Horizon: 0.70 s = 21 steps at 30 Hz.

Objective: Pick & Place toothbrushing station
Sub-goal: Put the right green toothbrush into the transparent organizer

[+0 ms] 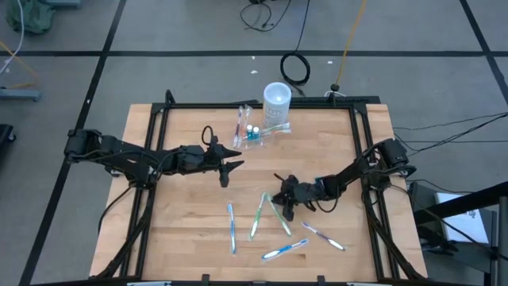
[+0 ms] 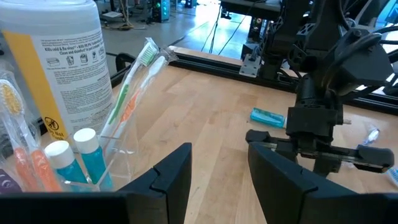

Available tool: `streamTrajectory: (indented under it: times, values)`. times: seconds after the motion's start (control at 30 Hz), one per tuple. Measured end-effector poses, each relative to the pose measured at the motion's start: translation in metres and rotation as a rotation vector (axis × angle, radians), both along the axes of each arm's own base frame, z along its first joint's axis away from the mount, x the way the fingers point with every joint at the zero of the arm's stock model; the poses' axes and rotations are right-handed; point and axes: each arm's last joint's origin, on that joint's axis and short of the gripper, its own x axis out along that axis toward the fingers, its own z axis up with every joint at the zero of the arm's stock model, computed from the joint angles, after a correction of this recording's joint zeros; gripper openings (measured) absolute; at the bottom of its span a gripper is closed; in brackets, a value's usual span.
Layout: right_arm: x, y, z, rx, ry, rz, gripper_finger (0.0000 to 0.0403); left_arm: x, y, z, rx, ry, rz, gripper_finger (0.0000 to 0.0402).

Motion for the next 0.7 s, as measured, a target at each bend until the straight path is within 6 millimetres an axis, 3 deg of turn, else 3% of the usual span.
streamTrajectory:
  times: [0.13,0.33,0.57,0.7]
  values:
    - [0.002,-0.008,0.005,-0.067,-0.028,0.011,0.0007,0.0,0.0,0.0,0.0,0.003,0.0,0.0161]
    - [0.005,-0.029,0.031,-0.143,-0.109,-0.011,0.0009,0.0,0.0,-0.001,0.0,0.007,0.0,0.0161]
    - [0.0,-0.049,0.089,-0.329,-0.321,-0.01,0.0003,0.0,0.0,-0.001,0.006,0.01,-0.001,0.0161]
    - [-0.008,-0.061,0.125,-0.522,-0.461,-0.059,0.0001,0.0,0.0,-0.001,0.007,0.01,-0.002,0.0161]
